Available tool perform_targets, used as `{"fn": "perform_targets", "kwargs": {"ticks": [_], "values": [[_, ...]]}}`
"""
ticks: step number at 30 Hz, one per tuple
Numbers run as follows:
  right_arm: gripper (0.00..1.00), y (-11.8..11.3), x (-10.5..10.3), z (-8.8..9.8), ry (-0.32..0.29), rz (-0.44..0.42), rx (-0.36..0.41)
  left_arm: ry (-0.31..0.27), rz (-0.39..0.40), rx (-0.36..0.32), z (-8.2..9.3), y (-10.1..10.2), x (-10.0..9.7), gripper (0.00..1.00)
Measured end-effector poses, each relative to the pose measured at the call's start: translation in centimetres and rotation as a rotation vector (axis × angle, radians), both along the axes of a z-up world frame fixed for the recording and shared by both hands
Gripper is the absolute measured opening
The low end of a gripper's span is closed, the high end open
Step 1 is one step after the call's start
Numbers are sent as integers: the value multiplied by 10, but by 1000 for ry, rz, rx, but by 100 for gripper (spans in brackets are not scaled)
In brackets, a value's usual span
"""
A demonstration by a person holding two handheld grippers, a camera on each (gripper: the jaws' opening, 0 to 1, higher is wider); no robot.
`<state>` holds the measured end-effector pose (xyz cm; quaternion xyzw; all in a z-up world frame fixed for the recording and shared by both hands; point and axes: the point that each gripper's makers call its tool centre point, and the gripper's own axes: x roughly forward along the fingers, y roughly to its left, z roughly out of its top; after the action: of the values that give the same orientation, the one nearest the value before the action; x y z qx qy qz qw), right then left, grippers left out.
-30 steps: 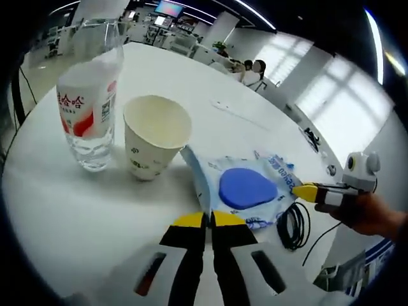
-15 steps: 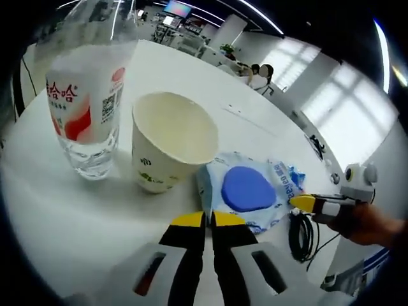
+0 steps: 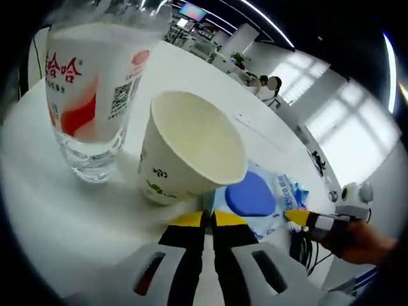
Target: Arrange the tabletop items into an orderly group along one side of the table until the central work area is clear of visible clutter.
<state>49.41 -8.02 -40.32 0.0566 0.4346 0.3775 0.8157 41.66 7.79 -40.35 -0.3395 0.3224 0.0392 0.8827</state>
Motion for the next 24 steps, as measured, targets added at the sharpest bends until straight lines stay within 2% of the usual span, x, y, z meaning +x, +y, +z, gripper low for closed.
{"fn": "perform_targets", "kwargs": {"ticks": [5, 10, 12, 14, 15, 17, 22, 24], "values": [[0, 3, 3, 3, 23, -48, 30, -5, 13, -11, 1, 1, 1, 1], [1, 7, 7, 4, 28, -57, 37, -8, 34, -21, 1, 5, 4, 1], [1, 7, 8, 3, 48, -71, 51, -12, 45, -27, 2, 6, 4, 1], [4, 9, 5, 3, 113, -106, 99, -17, 57, -29, 5, 5, 4, 1], [7, 9, 4, 4, 120, -113, 104, -17, 57, -30, 5, 5, 3, 1], [9, 1, 9, 1, 117, -121, 92, -17, 56, -31, 4, 5, 4, 1], [12, -3, -4, 6, 121, -117, 82, -7, 76, -38, 1, 6, 2, 4], [13, -6, -7, 8, 124, -127, 91, 0, 91, -47, 0, 8, 1, 8]]}}
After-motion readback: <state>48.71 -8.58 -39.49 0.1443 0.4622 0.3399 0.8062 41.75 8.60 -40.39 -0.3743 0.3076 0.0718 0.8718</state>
